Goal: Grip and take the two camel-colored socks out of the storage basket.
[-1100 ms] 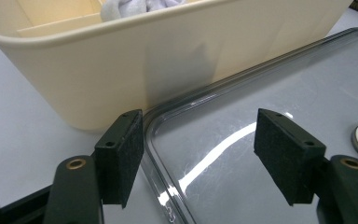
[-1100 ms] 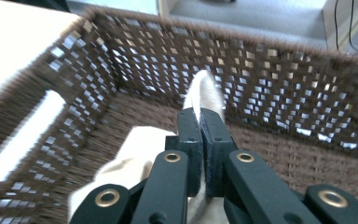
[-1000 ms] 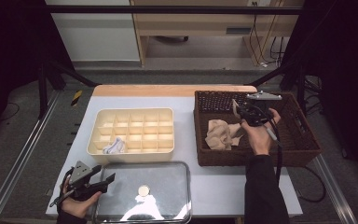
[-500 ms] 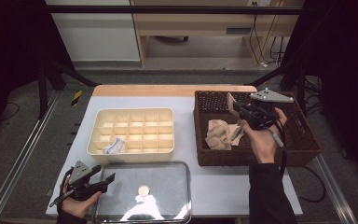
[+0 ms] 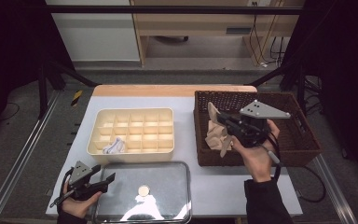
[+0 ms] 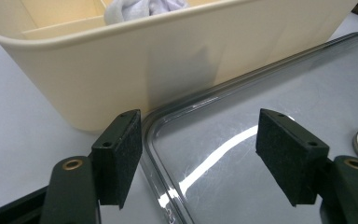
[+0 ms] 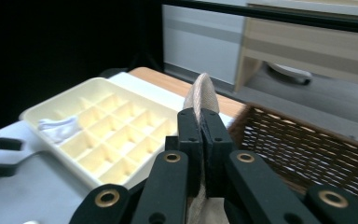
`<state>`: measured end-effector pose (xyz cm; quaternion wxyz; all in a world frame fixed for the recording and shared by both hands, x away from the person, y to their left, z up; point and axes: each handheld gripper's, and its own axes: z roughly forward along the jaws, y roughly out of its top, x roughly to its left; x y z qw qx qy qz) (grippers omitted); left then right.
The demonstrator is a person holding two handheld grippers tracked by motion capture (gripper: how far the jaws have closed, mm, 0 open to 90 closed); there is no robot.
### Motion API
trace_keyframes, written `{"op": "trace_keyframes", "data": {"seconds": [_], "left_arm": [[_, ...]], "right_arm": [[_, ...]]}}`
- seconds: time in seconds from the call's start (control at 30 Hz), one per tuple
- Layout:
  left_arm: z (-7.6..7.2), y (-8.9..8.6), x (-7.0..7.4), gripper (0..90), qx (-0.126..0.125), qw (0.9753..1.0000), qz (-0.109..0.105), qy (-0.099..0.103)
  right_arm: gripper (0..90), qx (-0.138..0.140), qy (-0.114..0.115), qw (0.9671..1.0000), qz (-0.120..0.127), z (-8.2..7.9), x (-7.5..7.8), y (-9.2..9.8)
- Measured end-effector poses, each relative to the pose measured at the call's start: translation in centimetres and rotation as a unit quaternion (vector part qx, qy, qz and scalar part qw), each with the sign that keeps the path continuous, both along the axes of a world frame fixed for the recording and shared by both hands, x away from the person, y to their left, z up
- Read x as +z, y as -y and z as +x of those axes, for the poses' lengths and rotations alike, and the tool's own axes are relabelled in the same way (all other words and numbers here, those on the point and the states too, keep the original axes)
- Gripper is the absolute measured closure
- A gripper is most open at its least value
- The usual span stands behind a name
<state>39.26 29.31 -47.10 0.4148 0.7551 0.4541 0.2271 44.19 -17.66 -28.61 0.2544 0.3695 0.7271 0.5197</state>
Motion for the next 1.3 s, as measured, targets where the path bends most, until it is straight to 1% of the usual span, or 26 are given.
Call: {"op": "trace_keyframes", "data": {"seconds": [0.07, 0.2, 0.27, 0.33, 0.43, 0.5, 0.53, 0.57, 0.63, 0.73, 0.83, 0.9, 0.97, 1.03, 1.17, 1.23, 1.3], "left_arm": [[-0.1, 0.1, 0.0, 31.5, 0.006, 1.0000, 0.007, 0.004], [-0.1, 0.0, 0.0, 33.9, 0.010, 0.9999, 0.006, 0.006], [-0.1, 0.0, 0.0, 35.5, 0.013, 0.9999, 0.000, 0.002], [-0.2, 0.0, 0.0, 38.1, 0.013, 0.9999, -0.003, 0.002], [-0.2, 0.1, 0.0, 42.0, 0.011, 0.9999, 0.000, 0.003], [-0.2, 0.2, 0.0, 44.8, 0.009, 0.9999, 0.006, 0.009], [-0.2, 0.2, 0.0, 47.4, 0.009, 0.9999, 0.006, 0.009], [-0.2, 0.2, 0.0, 47.4, 0.008, 0.9999, 0.007, 0.012], [-0.3, 0.2, 0.0, 51.2, 0.003, 0.9998, 0.005, 0.020], [-0.4, 0.2, 0.1, 52.8, 0.000, 0.9996, 0.000, 0.027], [-0.5, 0.2, 0.2, 52.7, -0.001, 0.9993, -0.005, 0.036], [-0.5, 0.2, 0.3, 53.7, -0.003, 0.9993, -0.010, 0.036], [-0.5, 0.2, 0.3, 54.6, -0.003, 0.9994, -0.010, 0.032], [-0.5, 0.2, 0.3, 54.8, -0.001, 0.9997, -0.005, 0.024], [-0.5, 0.3, 0.3, 53.7, 0.003, 0.9998, -0.004, 0.017], [-0.6, 0.3, 0.4, 52.6, 0.004, 0.9998, -0.003, 0.017], [-0.5, 0.3, 0.4, 50.9, 0.006, 0.9999, -0.002, 0.016]], "right_arm": [[88.5, 0.017, 0.001, 0.9998, 0.004, -0.6, 0.1, -0.6], [88.5, 0.043, 0.002, 0.9991, 0.004, -1.6, 0.2, -1.7], [88.4, 0.056, 0.001, 0.9984, 0.005, -2.1, 0.2, -2.2], [88.4, 0.065, -0.001, 0.9979, 0.004, -2.6, 0.1, -2.8], [88.4, 0.078, -0.004, 0.9970, 0.002, -3.1, -0.3, -3.4], [88.4, 0.088, -0.009, 0.9960, 0.005, -3.4, -0.8, -3.7], [88.4, 0.088, -0.009, 0.9960, 0.005, -3.4, -0.8, -3.7], [88.4, 0.093, -0.012, 0.9956, 0.005, -3.7, -1.2, -3.9], [88.4, 0.099, -0.020, 0.9949, 0.007, -4.0, -1.8, -4.1], [88.4, 0.108, -0.029, 0.9937, 0.006, -4.5, -2.9, -4.3], [88.4, 0.115, -0.043, 0.9924, 0.001, -4.8, -4.4, -4.3], [88.4, 0.116, -0.055, 0.9917, 0.002, -4.9, -5.4, -4.2], [88.4, 0.115, -0.065, 0.9912, 0.001, -5.0, -6.4, -4.0], [88.4, 0.115, -0.075, 0.9905, 0.001, -5.1, -7.4, -3.6], [88.3, 0.110, -0.096, 0.9892, -0.011, -5.6, -9.5, -2.7], [88.3, 0.104, -0.107, 0.9886, -0.018, -5.8, -10.5, -2.2], [88.2, 0.095, -0.117, 0.9883, -0.020, -5.9, -11.6, -1.6]]}}
